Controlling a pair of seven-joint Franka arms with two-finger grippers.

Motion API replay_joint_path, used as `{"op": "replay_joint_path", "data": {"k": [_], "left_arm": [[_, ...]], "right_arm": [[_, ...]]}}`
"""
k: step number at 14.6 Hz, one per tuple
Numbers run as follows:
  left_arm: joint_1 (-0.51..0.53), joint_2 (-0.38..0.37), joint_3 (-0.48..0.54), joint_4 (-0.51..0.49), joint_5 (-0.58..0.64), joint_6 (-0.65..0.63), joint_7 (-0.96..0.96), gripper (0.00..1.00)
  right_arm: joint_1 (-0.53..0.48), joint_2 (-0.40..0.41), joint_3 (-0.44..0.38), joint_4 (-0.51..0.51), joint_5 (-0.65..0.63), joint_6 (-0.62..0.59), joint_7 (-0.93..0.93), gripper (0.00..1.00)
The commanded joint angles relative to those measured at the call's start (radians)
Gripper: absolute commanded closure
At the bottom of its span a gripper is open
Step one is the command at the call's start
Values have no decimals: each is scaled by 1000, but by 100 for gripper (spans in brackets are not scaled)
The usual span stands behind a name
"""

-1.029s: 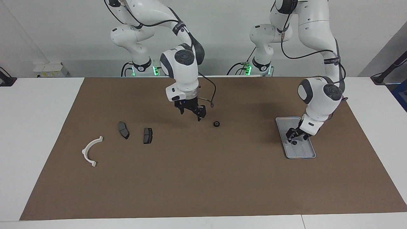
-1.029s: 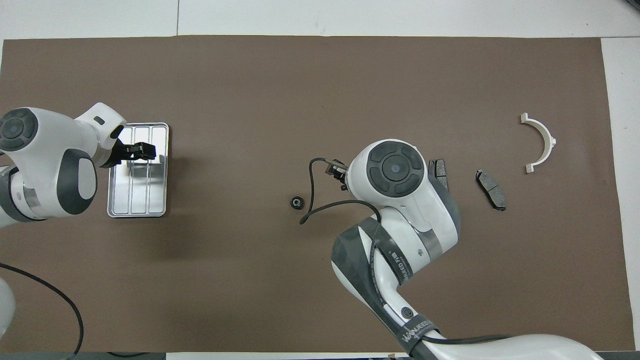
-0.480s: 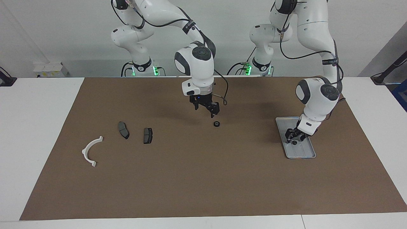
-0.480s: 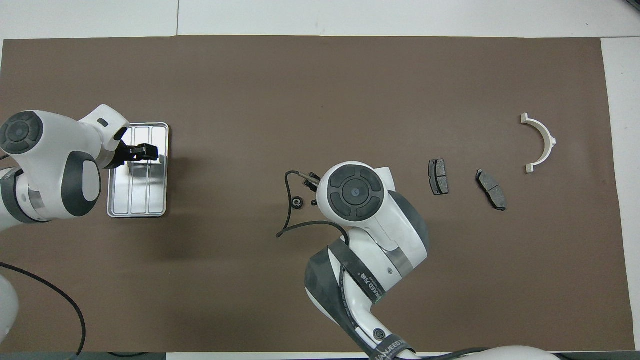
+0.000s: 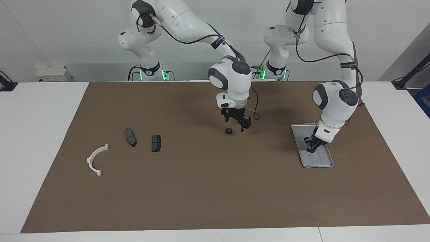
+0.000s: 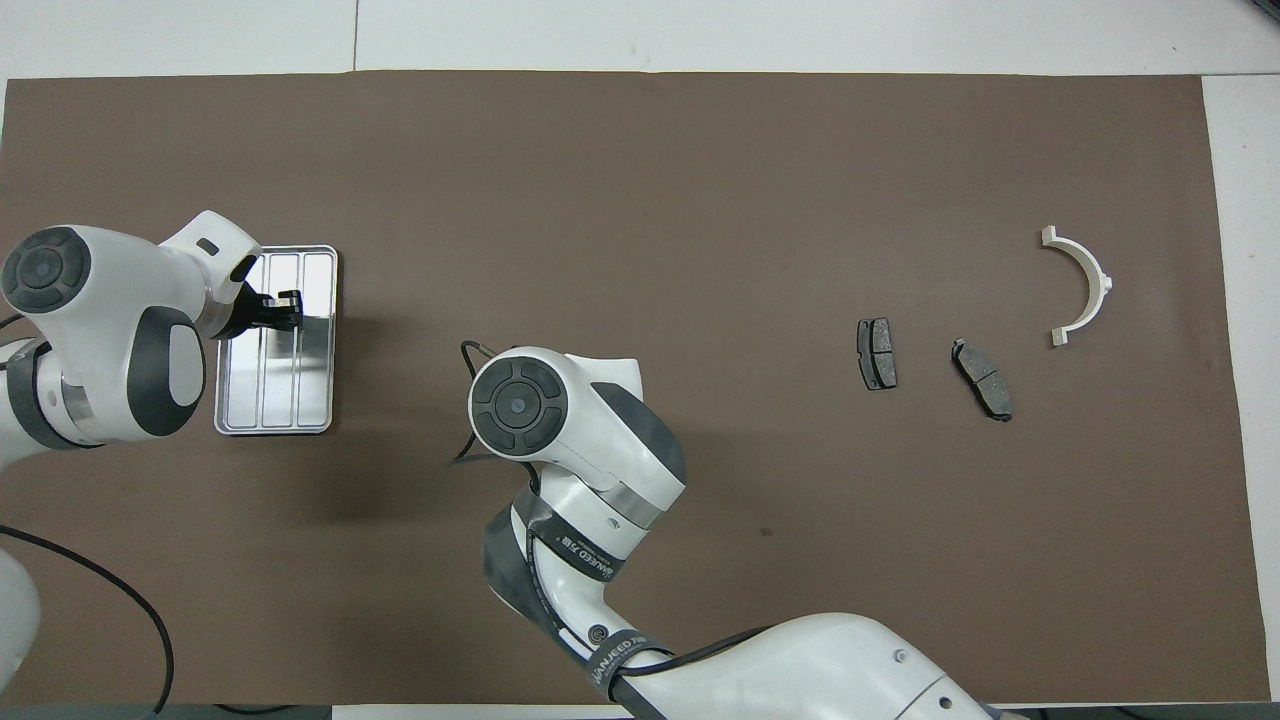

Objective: Place bearing gear from tray to pile

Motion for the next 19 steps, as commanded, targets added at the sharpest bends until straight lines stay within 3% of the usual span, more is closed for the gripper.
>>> {"op": "replay_joint_path", "data": {"k": [1, 8, 11, 17, 19], "left_arm": [[-12, -4, 12, 24, -12, -54, -10, 100], [-13, -66, 11, 237, -12, -430, -11, 100], [-15, -139, -5, 242, -13, -462, -97, 100], [-42, -153, -9, 233, -7, -462, -151, 100], [-38, -156, -9, 214, 6, -443, -160, 100]], "right_arm": [[-2, 29, -4, 48, -22, -15, 20, 0], [-22, 17, -2, -29, -22, -2, -14, 0], [-22, 14, 0, -44, -19, -2, -33, 0], [-28, 4, -2, -79, -19, 29, -57, 0], [-28, 4, -2, -79, -19, 28, -57, 5]]}}
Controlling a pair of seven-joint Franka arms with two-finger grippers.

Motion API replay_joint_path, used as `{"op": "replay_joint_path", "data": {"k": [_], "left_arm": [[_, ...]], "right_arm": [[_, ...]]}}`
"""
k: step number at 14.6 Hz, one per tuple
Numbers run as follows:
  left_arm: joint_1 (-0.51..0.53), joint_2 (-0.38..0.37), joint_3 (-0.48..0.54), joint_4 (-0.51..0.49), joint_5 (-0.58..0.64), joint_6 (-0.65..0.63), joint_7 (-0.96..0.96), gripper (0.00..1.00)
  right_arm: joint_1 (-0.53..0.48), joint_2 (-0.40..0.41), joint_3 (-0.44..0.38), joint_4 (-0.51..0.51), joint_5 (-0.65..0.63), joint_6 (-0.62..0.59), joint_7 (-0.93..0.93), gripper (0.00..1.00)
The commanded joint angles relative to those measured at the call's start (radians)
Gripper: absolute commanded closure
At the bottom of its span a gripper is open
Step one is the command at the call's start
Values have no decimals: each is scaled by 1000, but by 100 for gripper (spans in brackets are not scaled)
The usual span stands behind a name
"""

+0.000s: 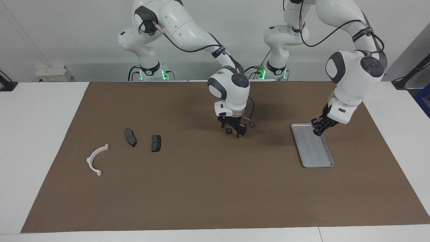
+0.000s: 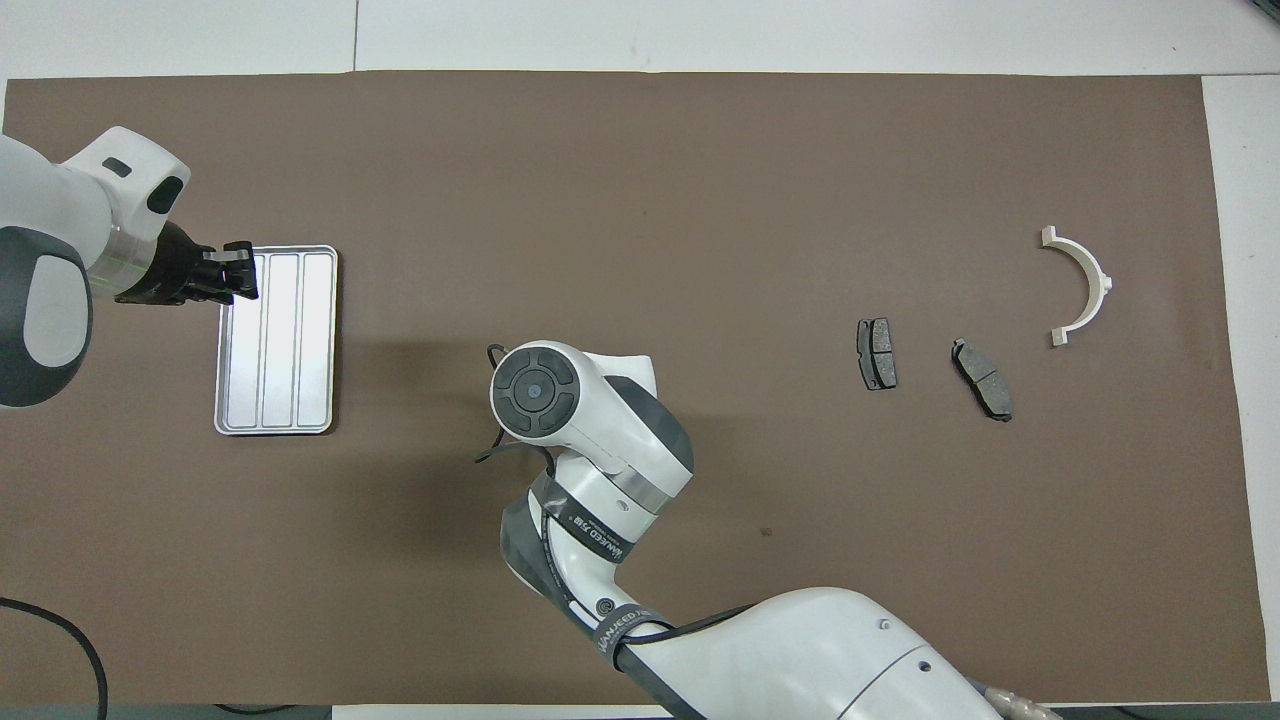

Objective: Place bearing gear from tray to pile

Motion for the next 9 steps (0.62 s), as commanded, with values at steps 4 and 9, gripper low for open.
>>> {"op": "replay_joint_path", "data": {"k": [4, 9], "left_arm": [[-2, -33, 16, -82, 12, 69, -18, 100], [-22, -35, 16, -82, 44, 61, -79, 100]], "right_arm": [[-18, -22, 10, -34, -16, 25, -24, 40], [-19, -22, 10, -30, -16, 25, -27, 93]]}}
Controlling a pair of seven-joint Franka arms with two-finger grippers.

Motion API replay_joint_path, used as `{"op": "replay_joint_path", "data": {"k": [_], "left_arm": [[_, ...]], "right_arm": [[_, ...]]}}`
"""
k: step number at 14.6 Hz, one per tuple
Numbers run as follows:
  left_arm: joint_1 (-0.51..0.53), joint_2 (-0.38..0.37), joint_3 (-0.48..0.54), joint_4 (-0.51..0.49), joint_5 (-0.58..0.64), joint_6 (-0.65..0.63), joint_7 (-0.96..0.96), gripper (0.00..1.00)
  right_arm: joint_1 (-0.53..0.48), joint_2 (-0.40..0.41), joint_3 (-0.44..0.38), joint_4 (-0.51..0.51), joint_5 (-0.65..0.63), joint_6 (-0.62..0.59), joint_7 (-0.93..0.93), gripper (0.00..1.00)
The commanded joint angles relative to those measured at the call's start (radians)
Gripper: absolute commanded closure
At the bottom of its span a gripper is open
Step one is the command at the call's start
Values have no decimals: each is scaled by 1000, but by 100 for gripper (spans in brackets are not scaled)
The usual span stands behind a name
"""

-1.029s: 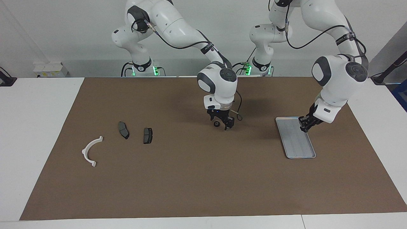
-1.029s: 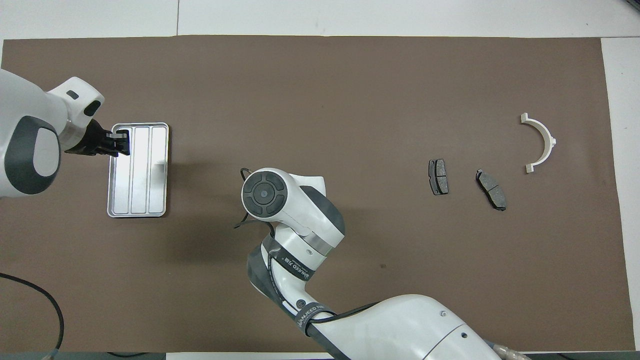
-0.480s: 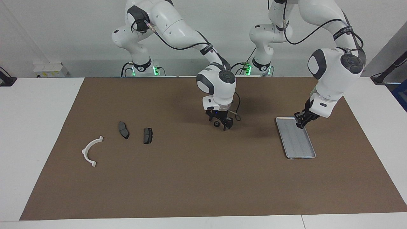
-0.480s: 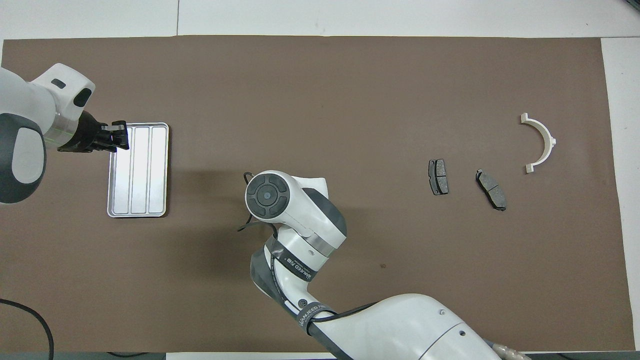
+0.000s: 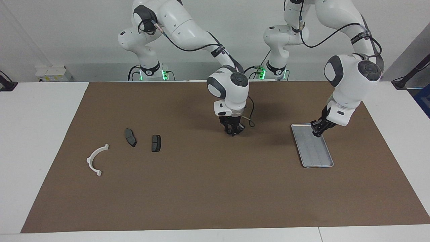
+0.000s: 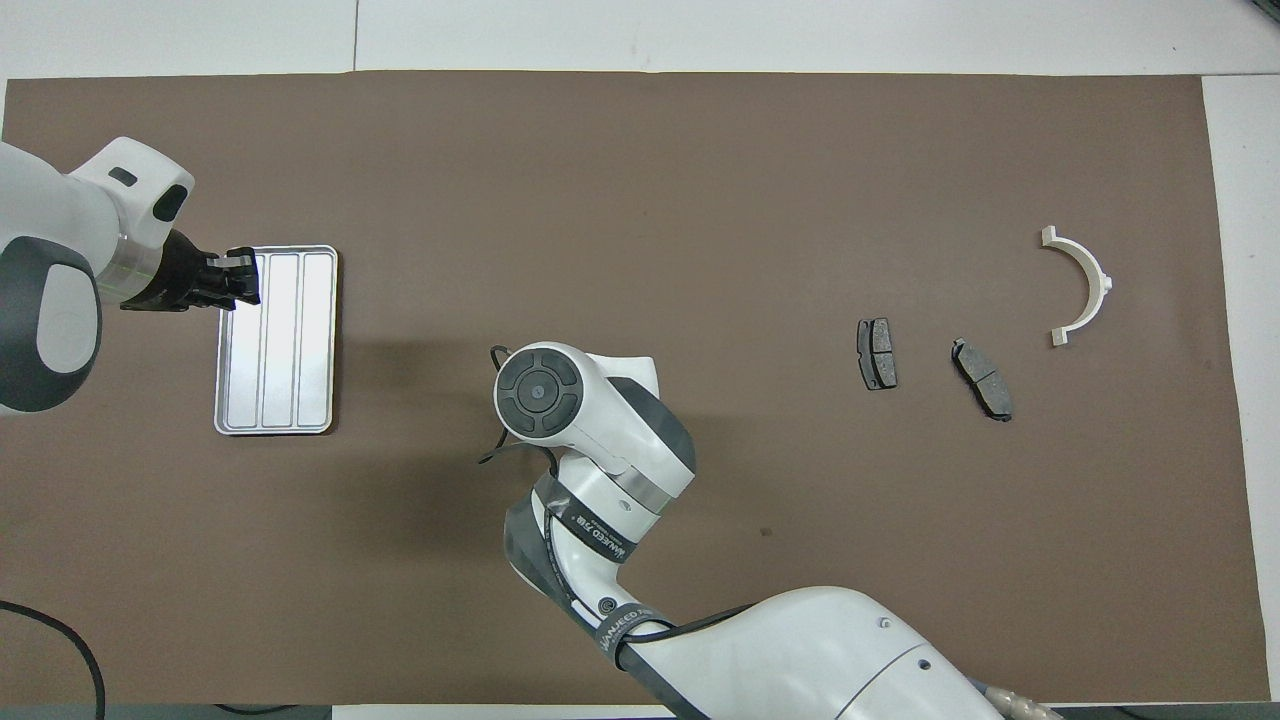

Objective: Place bearing gear from tray to pile

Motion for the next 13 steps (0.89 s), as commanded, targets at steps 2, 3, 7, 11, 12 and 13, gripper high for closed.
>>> {"op": "replay_joint_path", "data": {"k": [2, 3, 7, 11, 12, 13], "left_arm": [[-22, -37, 6, -51, 40, 28, -59, 100], [-34, -37, 6, -51, 40, 30, -78, 100], [-57, -45, 6, -84, 41, 84, -128, 100], [-91, -46, 6, -80, 63, 84, -206, 100], [-121, -45, 6, -77, 64, 78, -251, 100], [-173, -46, 6, -78, 66, 71, -332, 100]], "right_arm": [[-17, -6, 10, -20, -16, 19, -40, 100], [-17, -6, 10, -15, -16, 11, -51, 100], [-18, -12, 2, 29, -16, -83, -126, 100], [-136, -117, 12, 71, 1, -252, -328, 100], [-168, -154, 12, 72, 27, -298, -419, 100], [-203, -187, 10, 74, 56, -335, -517, 100]]}}
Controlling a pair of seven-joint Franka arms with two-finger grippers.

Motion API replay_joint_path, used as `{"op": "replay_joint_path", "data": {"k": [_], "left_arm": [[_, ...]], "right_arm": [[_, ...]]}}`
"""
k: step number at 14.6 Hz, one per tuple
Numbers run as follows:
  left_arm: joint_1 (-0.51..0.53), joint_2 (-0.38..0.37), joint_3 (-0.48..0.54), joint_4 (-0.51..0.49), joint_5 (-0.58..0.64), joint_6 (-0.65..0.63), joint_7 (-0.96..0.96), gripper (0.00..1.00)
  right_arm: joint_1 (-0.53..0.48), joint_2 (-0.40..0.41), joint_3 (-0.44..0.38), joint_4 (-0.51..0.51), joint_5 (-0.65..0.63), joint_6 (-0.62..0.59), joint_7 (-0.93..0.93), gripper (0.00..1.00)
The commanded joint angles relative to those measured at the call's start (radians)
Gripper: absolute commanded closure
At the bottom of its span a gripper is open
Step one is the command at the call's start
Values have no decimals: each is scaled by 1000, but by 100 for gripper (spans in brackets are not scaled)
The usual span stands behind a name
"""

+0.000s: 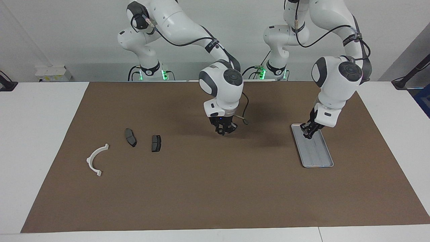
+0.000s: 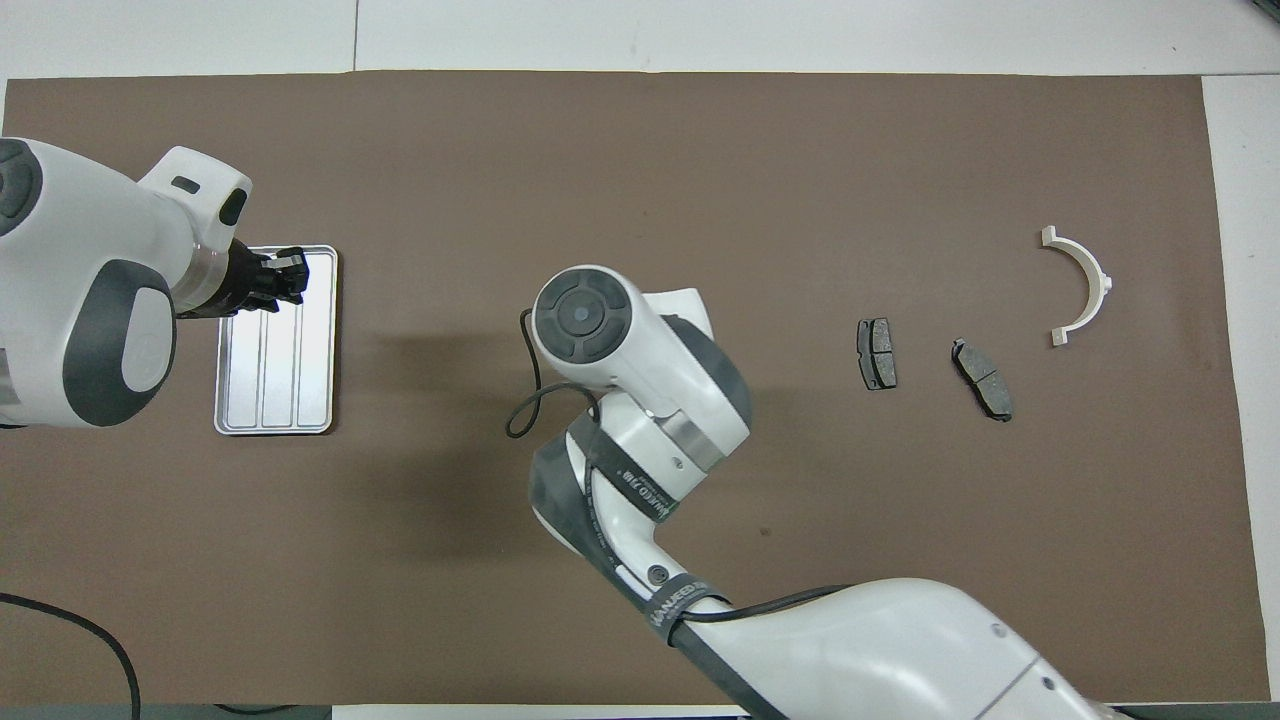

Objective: Place bearing gear from tray to pile

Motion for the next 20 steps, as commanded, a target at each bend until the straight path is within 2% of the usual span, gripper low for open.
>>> {"op": "replay_joint_path", "data": {"k": [1, 4, 6, 8, 12, 16, 20], "left_arm": [[-144, -41, 12, -45, 37, 14, -224, 100], [-298, -36, 8, -34, 39, 23, -387, 100], [-403, -21, 8, -40, 37, 28, -499, 100], [-463, 16, 6, -40, 30, 63, -544, 100], [-499, 128, 8, -45, 30, 161, -556, 100], [-507, 203, 11, -43, 34, 252, -566, 100], [-522, 223, 11, -46, 37, 275, -579, 100]], "right_arm": [[-123, -119, 13, -7, 59, -116, -272, 100], [-278, -159, 10, 39, 58, -234, -662, 100], [-393, -161, 10, 36, 59, -219, -932, 100], [-479, -159, 10, 4, 59, -153, -1113, 100], [-562, -130, 8, -91, 58, 27, -1252, 100], [-604, -61, 8, -145, 52, 198, -1269, 100], [-640, 40, 8, -135, 46, 324, -1315, 100]]}}
